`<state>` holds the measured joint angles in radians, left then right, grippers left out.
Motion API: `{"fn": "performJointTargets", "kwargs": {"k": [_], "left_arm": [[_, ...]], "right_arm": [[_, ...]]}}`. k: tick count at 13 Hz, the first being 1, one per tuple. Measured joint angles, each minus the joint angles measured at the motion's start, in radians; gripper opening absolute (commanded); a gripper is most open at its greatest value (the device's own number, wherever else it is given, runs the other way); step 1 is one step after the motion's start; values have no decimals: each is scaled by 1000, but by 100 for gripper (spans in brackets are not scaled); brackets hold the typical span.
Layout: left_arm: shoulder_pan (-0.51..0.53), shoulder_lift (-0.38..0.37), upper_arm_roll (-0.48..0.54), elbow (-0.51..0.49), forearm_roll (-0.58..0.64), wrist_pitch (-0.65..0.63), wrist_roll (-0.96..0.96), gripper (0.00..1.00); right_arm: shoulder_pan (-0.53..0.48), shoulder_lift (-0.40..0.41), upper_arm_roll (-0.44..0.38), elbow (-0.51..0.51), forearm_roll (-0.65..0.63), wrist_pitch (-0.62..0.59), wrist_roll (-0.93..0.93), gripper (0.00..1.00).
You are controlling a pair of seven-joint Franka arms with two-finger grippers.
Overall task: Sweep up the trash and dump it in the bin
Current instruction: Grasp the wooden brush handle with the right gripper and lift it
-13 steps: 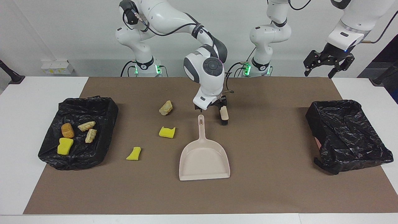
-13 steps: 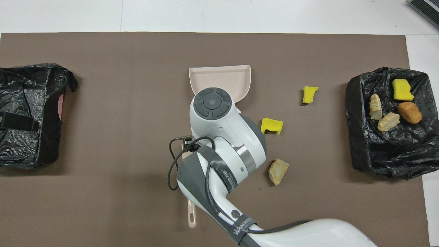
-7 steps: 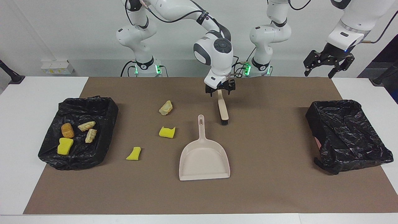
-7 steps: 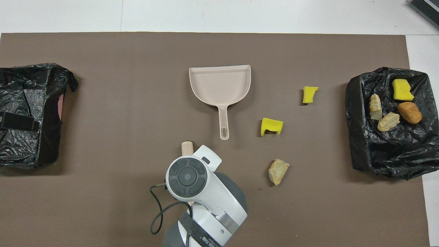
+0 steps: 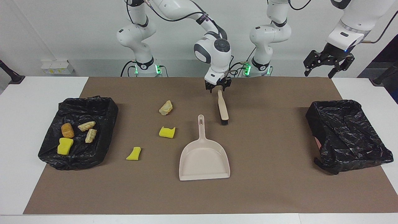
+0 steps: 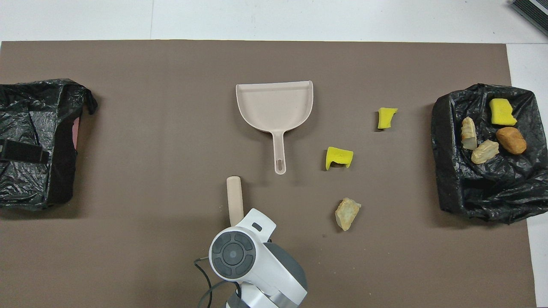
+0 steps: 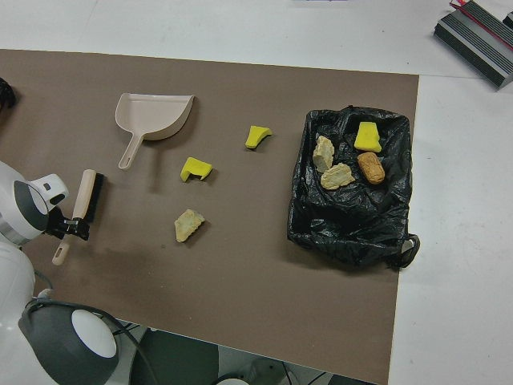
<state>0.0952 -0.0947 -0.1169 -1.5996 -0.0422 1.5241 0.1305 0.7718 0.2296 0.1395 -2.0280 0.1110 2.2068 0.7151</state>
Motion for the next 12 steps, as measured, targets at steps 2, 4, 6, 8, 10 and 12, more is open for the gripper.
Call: {"fn": "performJointTargets", "kwargs": {"k": [2, 4, 6, 8, 10, 12], "left_arm": [[0, 0, 0, 0, 0, 0, 0, 100], [0, 0, 0, 0, 0, 0, 0, 100], [0, 0, 0, 0, 0, 0, 0, 100], [0, 0, 0, 0, 0, 0, 0, 100], [0, 0, 0, 0, 0, 0, 0, 100], [0, 0, 0, 0, 0, 0, 0, 100]], "right_arm": [[1, 0, 0, -6, 2, 12, 4, 43], [1, -3, -1, -6, 7, 14, 5, 43], [1, -5, -1, 1, 8, 15, 5, 41], [1, -5, -2, 11, 10, 16, 5, 16], [1, -5, -2, 13, 11, 16, 5, 0], [1, -5, -3, 13, 12, 16, 5, 0]]}}
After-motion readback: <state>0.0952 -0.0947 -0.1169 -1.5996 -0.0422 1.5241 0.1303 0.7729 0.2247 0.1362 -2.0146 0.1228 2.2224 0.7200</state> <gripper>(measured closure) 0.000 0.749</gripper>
